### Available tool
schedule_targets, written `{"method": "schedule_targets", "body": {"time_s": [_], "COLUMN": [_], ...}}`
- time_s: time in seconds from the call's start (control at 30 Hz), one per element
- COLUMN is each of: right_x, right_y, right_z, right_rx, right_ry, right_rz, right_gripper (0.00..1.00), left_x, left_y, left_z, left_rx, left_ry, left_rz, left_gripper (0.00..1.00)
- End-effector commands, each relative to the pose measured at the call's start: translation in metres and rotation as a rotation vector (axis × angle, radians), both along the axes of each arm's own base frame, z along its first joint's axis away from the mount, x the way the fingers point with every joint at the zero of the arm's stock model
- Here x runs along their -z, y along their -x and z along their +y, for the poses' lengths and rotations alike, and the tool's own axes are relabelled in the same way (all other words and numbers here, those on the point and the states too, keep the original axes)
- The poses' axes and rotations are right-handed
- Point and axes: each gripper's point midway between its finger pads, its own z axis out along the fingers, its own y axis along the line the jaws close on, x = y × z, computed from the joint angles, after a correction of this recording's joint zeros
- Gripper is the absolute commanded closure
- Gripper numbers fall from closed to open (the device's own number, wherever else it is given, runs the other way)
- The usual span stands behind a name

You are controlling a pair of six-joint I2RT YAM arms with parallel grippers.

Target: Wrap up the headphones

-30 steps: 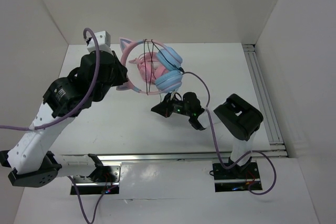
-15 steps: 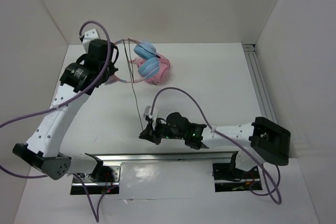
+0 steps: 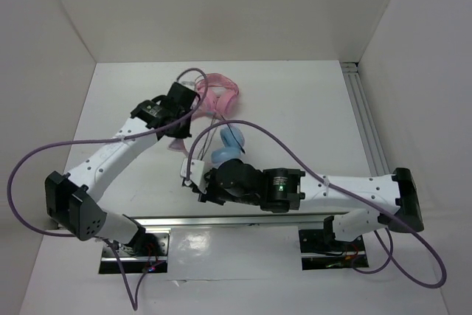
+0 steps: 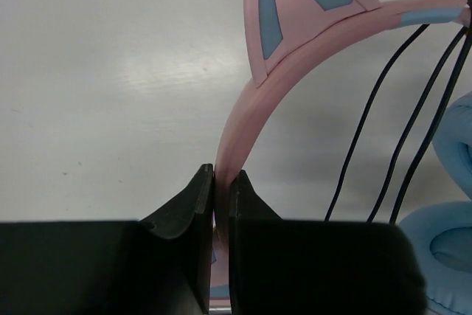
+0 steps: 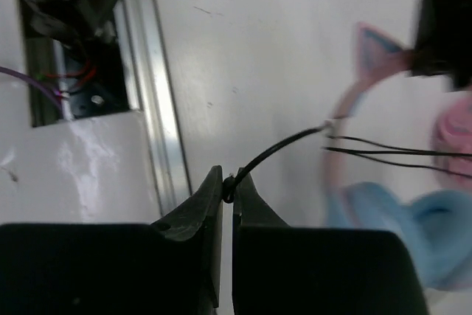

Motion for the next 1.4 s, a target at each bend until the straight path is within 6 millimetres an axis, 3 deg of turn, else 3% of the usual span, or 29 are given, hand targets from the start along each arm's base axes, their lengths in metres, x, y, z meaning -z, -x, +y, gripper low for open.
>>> {"method": "schedule_targets", "body": {"time_s": [0.0,0.03,0.07,0.17,0.37,0.53,0.6,0.8,0.87,1.03,1.27,1.37], "right_x": [-0.027,-0.030,-0.039,-0.049,-0.055,-0.052,-0.060,-0.049,-0.038,-0.031,-0.026,-0.013], "right_y": [-0.035,-0.039,-0.043,-0.053,-0.080,-0.107,-0.123,-0.163,-0.170,-0.172,-0.159,-0.165], "right_z": [-0.053,-0.063,-0.069,-0.091,-0.137,-0.157,-0.168,-0.191,-0.192,-0.182,-0.152,-0.152], "right_rx": [0.191,0.221,0.252,0.346,0.573,0.728,0.789,0.893,0.897,0.857,0.659,0.657], "right_ry": [0.139,0.162,0.157,0.179,0.202,0.191,0.135,0.147,0.163,0.122,-0.009,0.022], "right_rz": [-0.161,-0.176,-0.191,-0.236,-0.358,-0.483,-0.475,-0.437,-0.414,-0.369,-0.253,-0.228], "right_gripper": [1.00,1.00,1.00,1.00,0.98,0.98,0.99,0.99,1.00,0.99,0.88,0.86], "left_x": [-0.003,0.007,0.008,0.007,0.008,0.005,0.000,-0.023,-0.029,-0.051,-0.082,-0.097], "left_y": [0.032,0.042,0.052,0.071,0.106,0.135,0.139,0.149,0.149,0.158,0.152,0.141], "left_z": [-0.046,-0.050,-0.061,-0.066,-0.047,-0.042,-0.041,-0.038,-0.039,-0.050,-0.071,-0.073], "left_rx": [0.291,0.317,0.363,0.412,0.420,0.434,0.436,0.459,0.459,0.560,0.609,0.565], "left_ry": [0.113,0.113,0.116,0.089,-0.028,-0.068,-0.053,0.042,0.055,0.136,0.216,0.220], "left_rz": [0.016,0.036,0.030,0.006,0.047,0.080,0.070,0.007,-0.008,-0.040,-0.108,-0.148], "left_gripper": [1.00,1.00,1.00,1.00,1.00,1.00,1.00,1.00,1.00,1.00,1.00,1.00]}}
